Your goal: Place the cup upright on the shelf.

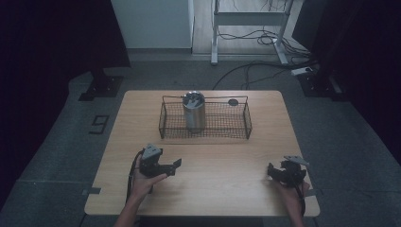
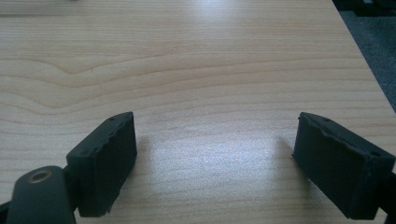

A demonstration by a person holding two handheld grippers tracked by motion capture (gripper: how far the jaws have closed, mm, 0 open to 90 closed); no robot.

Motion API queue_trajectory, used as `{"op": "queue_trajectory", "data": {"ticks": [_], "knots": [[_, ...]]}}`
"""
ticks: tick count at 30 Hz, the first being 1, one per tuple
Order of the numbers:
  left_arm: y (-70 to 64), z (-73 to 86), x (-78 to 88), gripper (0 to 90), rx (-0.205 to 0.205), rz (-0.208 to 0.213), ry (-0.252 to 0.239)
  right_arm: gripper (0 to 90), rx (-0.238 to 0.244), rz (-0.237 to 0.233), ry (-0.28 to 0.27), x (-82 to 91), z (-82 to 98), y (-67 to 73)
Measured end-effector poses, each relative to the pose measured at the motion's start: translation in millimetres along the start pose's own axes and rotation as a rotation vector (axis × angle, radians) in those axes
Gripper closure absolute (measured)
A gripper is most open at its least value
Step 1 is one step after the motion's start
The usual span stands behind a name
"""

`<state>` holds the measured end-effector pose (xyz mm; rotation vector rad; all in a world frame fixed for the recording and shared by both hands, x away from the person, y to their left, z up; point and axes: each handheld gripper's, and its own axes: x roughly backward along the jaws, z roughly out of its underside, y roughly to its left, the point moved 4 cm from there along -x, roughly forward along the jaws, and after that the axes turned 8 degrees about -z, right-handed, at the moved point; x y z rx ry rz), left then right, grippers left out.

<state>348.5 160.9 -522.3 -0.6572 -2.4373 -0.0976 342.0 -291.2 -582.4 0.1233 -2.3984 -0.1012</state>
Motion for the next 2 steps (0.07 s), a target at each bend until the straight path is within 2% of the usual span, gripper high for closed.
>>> {"op": "queue_trajectory", "data": {"ticks": [2], "knots": [[-0.5, 1.4, -1.4, 6.2, -0.01, -0.009, 0.009, 13.0, 0.0, 0.0, 0.0, 0.0, 0.0, 0.0]]}}
